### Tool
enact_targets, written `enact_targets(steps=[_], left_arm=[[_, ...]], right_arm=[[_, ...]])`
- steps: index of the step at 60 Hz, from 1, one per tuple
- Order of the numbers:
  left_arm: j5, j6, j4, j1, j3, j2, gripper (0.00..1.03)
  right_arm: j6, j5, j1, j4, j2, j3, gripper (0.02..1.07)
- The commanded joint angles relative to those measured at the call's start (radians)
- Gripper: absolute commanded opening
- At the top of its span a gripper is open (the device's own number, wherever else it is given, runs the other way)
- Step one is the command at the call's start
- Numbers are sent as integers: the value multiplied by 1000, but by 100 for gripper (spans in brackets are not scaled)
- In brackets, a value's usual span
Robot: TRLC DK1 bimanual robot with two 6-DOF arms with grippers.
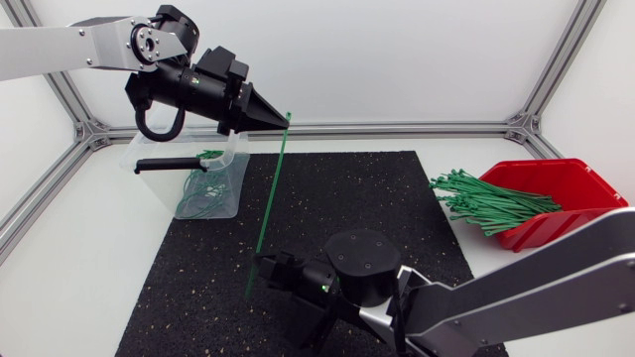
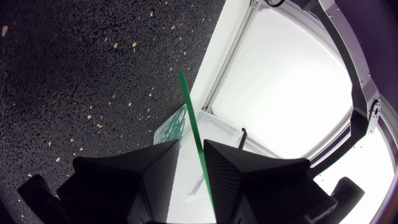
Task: Take a green cable tie from the red box, thread the tail through the head to close it, then place it in the transparent bin on the left.
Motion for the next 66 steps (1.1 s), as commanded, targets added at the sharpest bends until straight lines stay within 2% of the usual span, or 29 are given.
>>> enact_targets(steps=[1,11,18,27,30,47,56,66], left_arm=[[15,19,-14,-7,-16,-6,3],[15,19,-14,-8,-14,-6,3],[15,19,-14,-8,-16,-8,3],[15,22,-14,-13,-22,-8,3],[15,22,-14,-14,-23,-8,3],[15,60,-22,-13,-54,-25,3],[15,83,-22,-2,-78,-61,3],[13,108,-20,15,-117,-101,3]], right_arm=[[-32,-10,11,9,9,-13,32],[-32,-8,17,10,17,-7,25],[-32,-8,18,10,20,-5,16],[-32,-8,18,10,20,3,12],[-32,-8,18,10,20,9,7],[-19,27,18,7,6,46,7],[88,67,31,-16,-40,58,7],[255,141,58,-120,-109,69,7]])
